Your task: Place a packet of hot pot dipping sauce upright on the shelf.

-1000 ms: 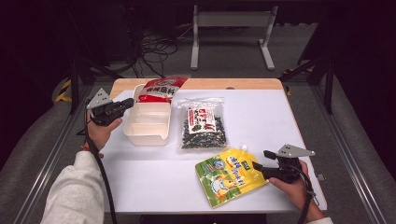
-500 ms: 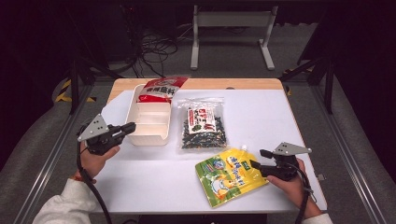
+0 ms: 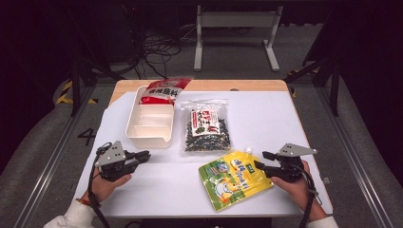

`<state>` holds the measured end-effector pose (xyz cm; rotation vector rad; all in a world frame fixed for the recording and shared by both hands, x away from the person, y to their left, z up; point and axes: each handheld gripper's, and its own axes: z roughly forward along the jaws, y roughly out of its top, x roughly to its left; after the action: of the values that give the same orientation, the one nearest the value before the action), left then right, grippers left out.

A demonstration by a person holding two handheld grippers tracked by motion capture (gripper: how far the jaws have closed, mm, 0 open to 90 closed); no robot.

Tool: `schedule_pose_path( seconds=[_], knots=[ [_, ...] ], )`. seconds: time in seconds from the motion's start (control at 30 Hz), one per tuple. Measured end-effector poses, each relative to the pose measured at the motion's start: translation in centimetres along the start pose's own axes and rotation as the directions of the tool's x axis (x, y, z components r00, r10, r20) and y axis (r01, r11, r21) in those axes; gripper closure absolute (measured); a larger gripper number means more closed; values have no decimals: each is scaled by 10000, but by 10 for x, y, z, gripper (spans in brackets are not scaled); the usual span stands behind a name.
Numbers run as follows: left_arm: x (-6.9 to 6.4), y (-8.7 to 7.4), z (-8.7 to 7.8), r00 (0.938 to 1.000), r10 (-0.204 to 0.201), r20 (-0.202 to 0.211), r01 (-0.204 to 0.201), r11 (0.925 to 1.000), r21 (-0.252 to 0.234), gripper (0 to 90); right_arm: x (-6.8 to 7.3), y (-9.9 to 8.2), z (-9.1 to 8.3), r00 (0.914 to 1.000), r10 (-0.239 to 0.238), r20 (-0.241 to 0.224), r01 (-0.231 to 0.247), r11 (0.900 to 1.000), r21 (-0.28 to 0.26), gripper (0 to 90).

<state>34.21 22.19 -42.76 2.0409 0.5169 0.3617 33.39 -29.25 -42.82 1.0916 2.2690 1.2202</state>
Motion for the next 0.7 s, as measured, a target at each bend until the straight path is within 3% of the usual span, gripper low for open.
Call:
schedule_pose_path(
  seconds=[0.13, 0.3, 0.4, 0.5, 0.6, 0.63, 0.7],
  knots=[
    [-10, -2, 19, 9991, 109, 406, -131, 9984, 547, 781, 3, 4, 3, 9997, -205, -114, 205, 9998, 30, 562],
    [-16, -1, 31, 9975, 137, 699, -188, 9971, 737, 745, 5, 12, 8, 9997, -136, -191, 135, 9999, -76, 607],
    [-18, -1, 37, 9976, 131, 685, -192, 9958, 898, 705, 6, 19, 13, 9995, -58, -306, 51, 9998, -204, 619],
    [-20, -1, 40, 9967, 233, 774, -314, 9939, 1058, 684, 12, 31, 26, 9992, -315, -254, 314, 9995, -49, 714],
    [-20, -2, 42, 9981, 58, 608, -121, 9945, 1040, 621, 16, 40, 37, 9985, -446, -315, 448, 9990, 65, 714],
    [-19, -2, 42, 9989, 48, 471, -98, 9942, 1075, 555, 15, 43, 41, 9987, -407, -317, 408, 9992, 53, 707],
    [-19, -2, 42, 9993, -8, 386, -33, 9944, 1061, 517, 15, 48, 48, 9991, -232, -367, 233, 9997, 21, 691]
  ],
)
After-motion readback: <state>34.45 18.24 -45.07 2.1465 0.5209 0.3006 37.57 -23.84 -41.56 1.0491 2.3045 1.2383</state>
